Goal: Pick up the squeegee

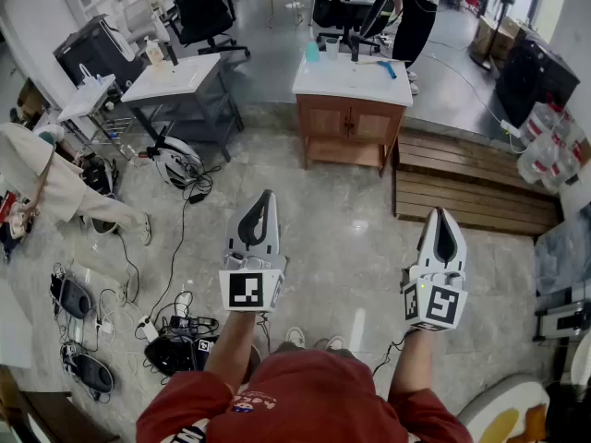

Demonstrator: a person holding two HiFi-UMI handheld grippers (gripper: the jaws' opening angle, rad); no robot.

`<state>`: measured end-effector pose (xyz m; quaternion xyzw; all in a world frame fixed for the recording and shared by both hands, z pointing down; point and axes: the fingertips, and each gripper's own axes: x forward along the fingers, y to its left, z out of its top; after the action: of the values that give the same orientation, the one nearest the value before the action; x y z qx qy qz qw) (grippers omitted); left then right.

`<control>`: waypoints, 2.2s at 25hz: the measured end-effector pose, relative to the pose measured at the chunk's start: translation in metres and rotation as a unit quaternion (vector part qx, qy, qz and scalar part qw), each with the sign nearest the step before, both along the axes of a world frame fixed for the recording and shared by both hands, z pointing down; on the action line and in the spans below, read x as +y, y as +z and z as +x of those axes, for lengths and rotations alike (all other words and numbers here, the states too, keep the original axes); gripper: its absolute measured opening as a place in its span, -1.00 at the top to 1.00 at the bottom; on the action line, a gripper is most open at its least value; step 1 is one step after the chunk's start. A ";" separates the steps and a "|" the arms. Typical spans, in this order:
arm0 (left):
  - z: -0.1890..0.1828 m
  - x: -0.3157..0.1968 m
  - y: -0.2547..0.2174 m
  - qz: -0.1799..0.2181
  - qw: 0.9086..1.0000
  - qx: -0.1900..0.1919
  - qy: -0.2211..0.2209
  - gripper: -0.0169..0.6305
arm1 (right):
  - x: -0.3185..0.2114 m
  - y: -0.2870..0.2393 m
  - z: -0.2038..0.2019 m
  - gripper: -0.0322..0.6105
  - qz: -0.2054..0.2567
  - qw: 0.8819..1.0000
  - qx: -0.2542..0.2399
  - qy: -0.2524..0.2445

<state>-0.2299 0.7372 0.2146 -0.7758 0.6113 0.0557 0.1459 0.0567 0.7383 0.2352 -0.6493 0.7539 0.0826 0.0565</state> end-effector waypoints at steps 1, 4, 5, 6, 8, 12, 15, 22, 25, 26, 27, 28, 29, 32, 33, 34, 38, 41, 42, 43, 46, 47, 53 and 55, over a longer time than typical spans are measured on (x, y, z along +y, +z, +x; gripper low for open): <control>0.007 -0.001 0.002 0.000 1.000 0.003 0.002 0.90 | -0.002 0.003 0.006 0.88 -0.002 1.000 -0.001 -0.001; 0.026 -0.005 0.008 -0.002 1.000 0.016 0.006 0.90 | -0.006 0.011 0.023 0.88 -0.007 1.000 -0.005 -0.002; 0.033 -0.006 0.011 -0.004 1.000 0.019 0.007 0.90 | -0.007 0.014 0.030 0.88 -0.009 1.000 -0.005 -0.003; 0.040 -0.007 0.015 -0.009 1.000 0.020 0.006 0.90 | -0.008 0.017 0.037 0.88 -0.011 1.000 -0.007 -0.003; 0.054 -0.009 0.022 -0.019 1.000 0.021 0.003 0.90 | -0.010 0.025 0.051 0.88 -0.017 1.000 -0.013 -0.005; 0.085 -0.009 0.042 -0.039 0.999 0.019 0.005 0.90 | -0.010 0.045 0.077 0.88 -0.032 0.999 -0.027 -0.015; 0.105 -0.009 0.058 -0.054 0.998 0.013 0.006 0.90 | -0.013 0.060 0.093 0.88 -0.042 0.998 -0.032 -0.020; 0.125 -0.006 0.066 -0.060 0.998 0.013 0.009 0.90 | -0.008 0.065 0.112 0.88 -0.044 0.998 -0.043 -0.023; 0.128 -0.010 0.061 -0.056 0.998 0.014 0.012 0.90 | -0.011 0.058 0.113 0.88 -0.040 0.998 -0.049 -0.023; 0.128 -0.011 0.059 -0.054 0.998 0.014 0.012 0.90 | -0.012 0.057 0.112 0.88 -0.039 0.998 -0.045 -0.024; 0.128 -0.012 0.058 -0.052 0.998 0.014 0.012 0.90 | -0.014 0.055 0.112 0.88 -0.038 0.998 -0.041 -0.025; 0.127 -0.014 0.056 -0.049 0.999 0.015 0.012 0.90 | -0.017 0.054 0.111 0.88 -0.036 0.998 -0.037 -0.025; 0.126 -0.016 0.055 -0.046 0.999 0.016 0.012 0.90 | -0.020 0.053 0.110 0.88 -0.035 0.999 -0.034 -0.025; 0.117 -0.026 0.058 -0.045 0.999 0.017 0.008 0.90 | -0.033 0.055 0.104 0.88 -0.037 0.999 -0.024 -0.024; 0.114 -0.032 0.059 -0.045 0.999 0.017 0.008 0.90 | -0.039 0.056 0.102 0.88 -0.037 0.999 -0.022 -0.024; 0.111 -0.039 0.061 -0.046 0.999 0.018 0.007 0.90 | -0.046 0.056 0.100 0.88 -0.037 0.999 -0.019 -0.023; 0.099 -0.078 0.071 -0.049 0.998 0.027 0.008 0.90 | -0.083 0.059 0.092 0.88 -0.028 0.999 -0.011 -0.013; 0.091 -0.114 0.079 -0.050 0.998 0.031 0.013 0.90 | -0.119 0.065 0.083 0.88 -0.035 0.999 -0.006 -0.006; 0.086 -0.128 0.081 -0.051 0.998 0.033 0.014 0.90 | -0.132 0.065 0.078 0.88 -0.037 0.999 -0.002 -0.006; 0.080 -0.143 0.082 -0.053 0.998 0.037 0.013 0.90 | -0.147 0.065 0.071 0.88 -0.039 0.999 0.001 -0.006; 0.059 -0.193 0.084 -0.060 0.997 0.045 0.012 0.90 | -0.195 0.064 0.050 0.88 -0.045 0.999 0.007 -0.007; 0.053 -0.210 0.085 -0.061 0.997 0.044 0.011 0.90 | -0.211 0.064 0.043 0.88 -0.047 0.999 0.008 -0.007; 0.014 -0.307 0.097 -0.080 0.995 0.049 0.015 0.90 | -0.314 0.073 -0.001 0.88 -0.062 0.998 0.018 -0.011; -0.002 -0.337 0.106 -0.085 0.995 0.055 0.015 0.90 | -0.345 0.079 -0.016 0.88 -0.072 0.997 0.025 -0.011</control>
<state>-0.2315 0.4003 0.3204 -0.7899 0.6097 0.0484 0.0447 0.0403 0.3935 0.3145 -0.6413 0.7660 0.0438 -0.0079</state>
